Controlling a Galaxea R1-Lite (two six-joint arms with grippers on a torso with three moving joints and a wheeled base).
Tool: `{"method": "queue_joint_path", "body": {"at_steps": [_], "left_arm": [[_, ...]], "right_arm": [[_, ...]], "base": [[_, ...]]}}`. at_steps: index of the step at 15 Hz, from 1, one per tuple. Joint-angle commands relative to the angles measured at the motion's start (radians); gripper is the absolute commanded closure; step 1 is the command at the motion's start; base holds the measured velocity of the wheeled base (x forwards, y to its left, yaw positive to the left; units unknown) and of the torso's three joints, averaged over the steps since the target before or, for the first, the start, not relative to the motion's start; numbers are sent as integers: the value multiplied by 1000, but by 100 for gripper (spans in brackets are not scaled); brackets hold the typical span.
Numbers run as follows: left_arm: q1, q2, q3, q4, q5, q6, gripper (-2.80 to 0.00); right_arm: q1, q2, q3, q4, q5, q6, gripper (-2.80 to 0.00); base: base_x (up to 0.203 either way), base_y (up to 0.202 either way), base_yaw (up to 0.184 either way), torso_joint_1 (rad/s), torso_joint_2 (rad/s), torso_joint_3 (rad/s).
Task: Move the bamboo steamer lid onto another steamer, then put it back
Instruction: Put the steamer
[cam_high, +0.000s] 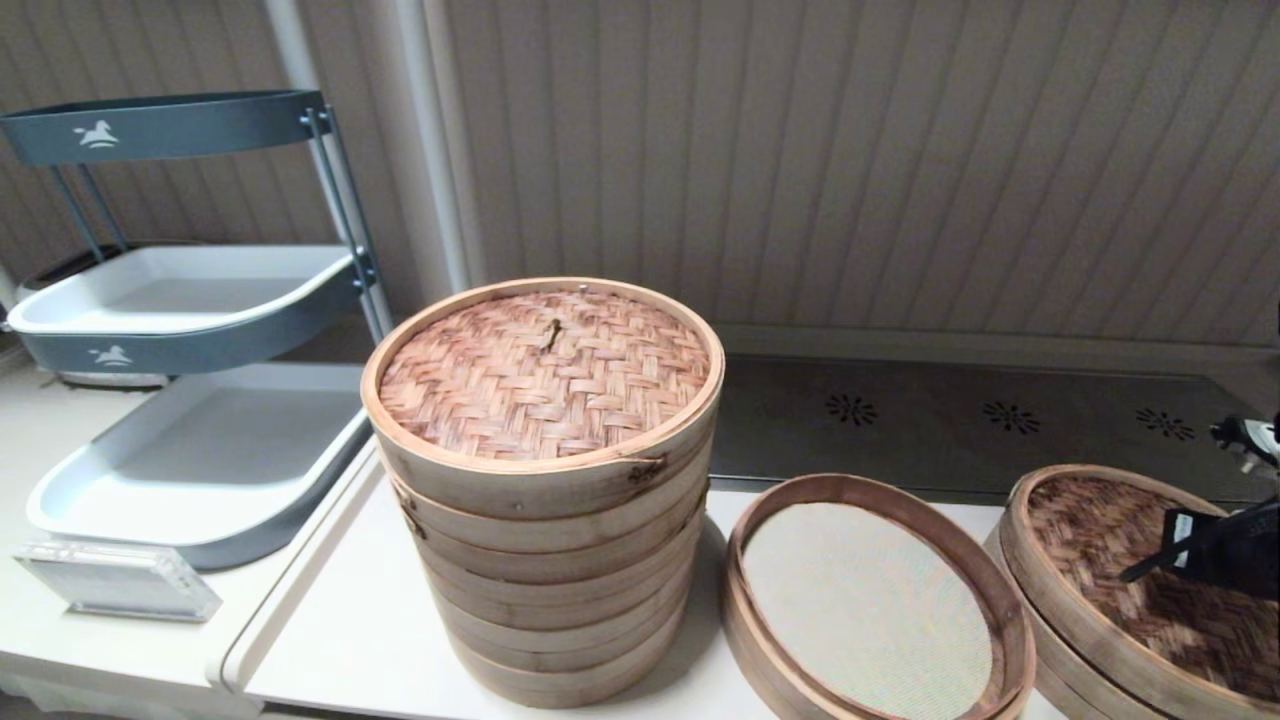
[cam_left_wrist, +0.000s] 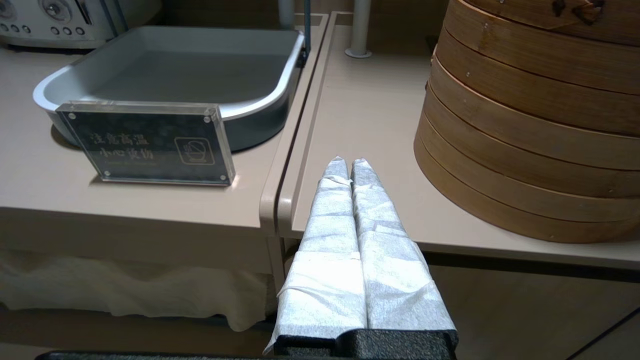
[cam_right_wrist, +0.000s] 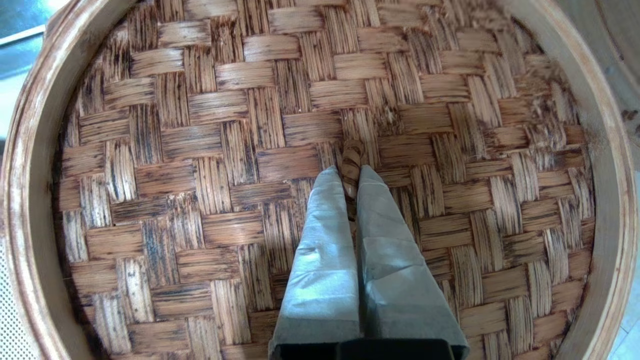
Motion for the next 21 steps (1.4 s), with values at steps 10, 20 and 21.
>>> {"method": "queue_joint_path", "body": {"at_steps": [10, 20, 21], "left_arm": [[0, 1, 3, 1, 0, -1, 0], [0, 1, 3, 0, 0, 1, 0], [0, 1, 3, 1, 0, 1, 0]], "right_arm": [[6, -3, 10, -2, 2, 0, -280], [14, -158, 14, 12, 71, 2, -280], [16, -196, 23, 12, 72, 2, -280]], "base": [[0, 0, 0, 0, 0, 0], [0, 0, 0, 0, 0, 0], [0, 0, 0, 0, 0, 0]]}}
